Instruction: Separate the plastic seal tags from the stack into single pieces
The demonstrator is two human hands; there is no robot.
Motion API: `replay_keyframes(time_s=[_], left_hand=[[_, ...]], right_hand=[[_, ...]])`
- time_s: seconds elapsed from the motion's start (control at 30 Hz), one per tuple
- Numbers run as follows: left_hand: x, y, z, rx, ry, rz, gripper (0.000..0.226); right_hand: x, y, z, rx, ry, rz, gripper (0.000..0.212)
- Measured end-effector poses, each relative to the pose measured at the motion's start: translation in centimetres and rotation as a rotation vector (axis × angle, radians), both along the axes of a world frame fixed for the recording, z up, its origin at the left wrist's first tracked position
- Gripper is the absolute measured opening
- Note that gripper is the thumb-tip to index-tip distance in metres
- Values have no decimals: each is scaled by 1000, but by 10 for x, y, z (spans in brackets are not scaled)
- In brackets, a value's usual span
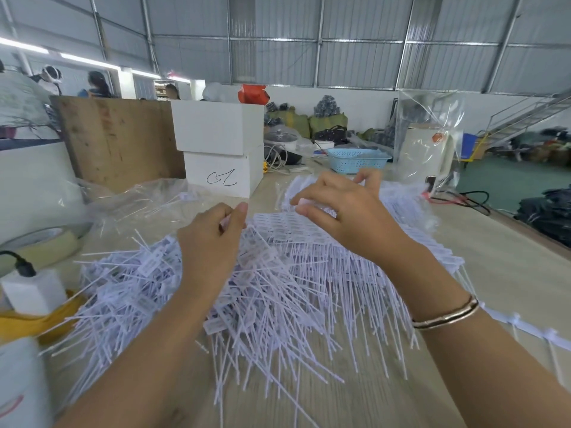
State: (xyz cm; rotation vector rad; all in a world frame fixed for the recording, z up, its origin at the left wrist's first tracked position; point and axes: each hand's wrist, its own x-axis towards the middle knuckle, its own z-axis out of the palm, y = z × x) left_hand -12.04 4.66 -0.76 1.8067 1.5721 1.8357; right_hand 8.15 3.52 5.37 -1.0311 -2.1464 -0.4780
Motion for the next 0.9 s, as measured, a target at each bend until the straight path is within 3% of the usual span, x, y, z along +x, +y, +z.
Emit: replay_keyframes(time_s=[0.13, 0.2, 0.3, 0.43, 0.5, 0.73, 0.9], left_hand=[[-10, 4, -8, 39, 436, 322, 42], [-11, 2, -11, 3, 512, 373, 42], [-8, 0, -6, 34, 457, 324, 38], [13, -14, 6, 182, 365, -137, 38], [22, -21, 9, 195, 311, -260, 37], [31, -23, 6, 157, 220, -291, 12], [28, -22, 6, 94, 60, -291, 16]], right_hand=[[-3, -2, -1, -24, -10, 27, 24], [-5, -3, -2, -102, -18, 44, 28], [-8, -4, -4, -136, -46, 72, 29], [-11, -4, -3, -99, -81, 103, 33], [-12, -5, -3, -126, -66, 127, 33], [-15, -8, -2, -212, -69, 131, 33], [-6, -8, 5, -52, -253, -149, 21]])
